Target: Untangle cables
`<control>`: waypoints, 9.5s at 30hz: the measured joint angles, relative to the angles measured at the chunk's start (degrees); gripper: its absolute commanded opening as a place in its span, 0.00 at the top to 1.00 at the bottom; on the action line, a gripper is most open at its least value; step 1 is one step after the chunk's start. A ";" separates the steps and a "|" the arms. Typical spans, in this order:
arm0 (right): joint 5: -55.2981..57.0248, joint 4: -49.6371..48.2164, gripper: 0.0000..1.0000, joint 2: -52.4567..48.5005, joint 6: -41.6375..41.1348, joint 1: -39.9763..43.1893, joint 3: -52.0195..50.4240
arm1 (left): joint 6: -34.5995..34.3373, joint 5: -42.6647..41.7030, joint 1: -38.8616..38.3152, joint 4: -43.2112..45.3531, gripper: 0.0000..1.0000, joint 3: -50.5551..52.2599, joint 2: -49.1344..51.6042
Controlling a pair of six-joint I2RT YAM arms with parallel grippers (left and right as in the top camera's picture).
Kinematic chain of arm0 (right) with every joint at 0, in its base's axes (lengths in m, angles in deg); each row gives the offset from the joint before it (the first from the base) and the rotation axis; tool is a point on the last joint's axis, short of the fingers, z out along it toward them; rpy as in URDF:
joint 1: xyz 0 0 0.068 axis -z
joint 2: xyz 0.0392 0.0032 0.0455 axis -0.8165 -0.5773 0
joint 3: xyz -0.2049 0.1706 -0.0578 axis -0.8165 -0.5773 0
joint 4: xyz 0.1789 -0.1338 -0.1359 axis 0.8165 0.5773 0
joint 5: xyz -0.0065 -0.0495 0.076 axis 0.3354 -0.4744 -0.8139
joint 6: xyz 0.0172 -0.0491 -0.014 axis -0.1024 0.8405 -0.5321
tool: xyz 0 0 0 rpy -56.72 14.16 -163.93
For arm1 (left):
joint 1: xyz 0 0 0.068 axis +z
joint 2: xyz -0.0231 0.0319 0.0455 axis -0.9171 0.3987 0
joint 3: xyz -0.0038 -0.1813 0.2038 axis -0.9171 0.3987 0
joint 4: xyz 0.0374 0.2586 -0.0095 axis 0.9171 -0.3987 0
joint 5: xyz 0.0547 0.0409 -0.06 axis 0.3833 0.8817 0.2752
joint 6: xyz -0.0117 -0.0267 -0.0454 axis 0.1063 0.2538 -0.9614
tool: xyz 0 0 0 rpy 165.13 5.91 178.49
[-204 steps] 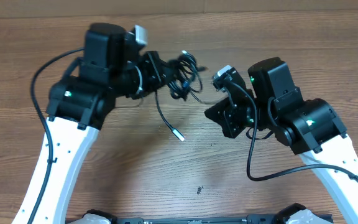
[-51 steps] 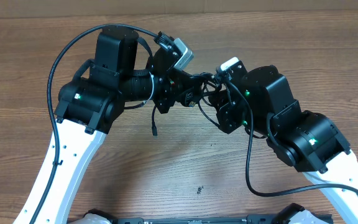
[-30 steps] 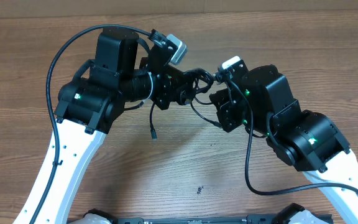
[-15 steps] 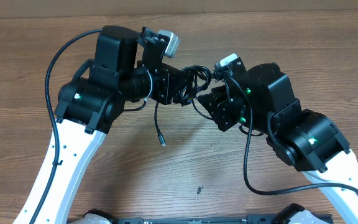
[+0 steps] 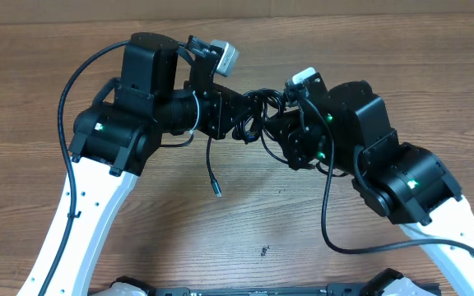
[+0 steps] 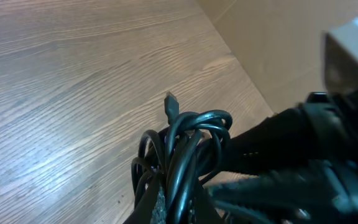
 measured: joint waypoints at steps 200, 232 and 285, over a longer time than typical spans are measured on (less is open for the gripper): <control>-7.06 -1.44 0.94 0.39 2.95 -1.25 0.07 | -10.67 -11.21 2.62 -1.62 0.96 -0.04 0.22; 6.43 0.11 0.95 -0.63 1.75 -1.44 0.02 | -7.10 -3.04 0.74 -7.43 0.96 -0.09 0.22; 12.70 5.70 0.95 9.29 -1.01 -0.35 0.02 | 54.55 -9.92 0.76 -11.96 0.96 -0.09 0.22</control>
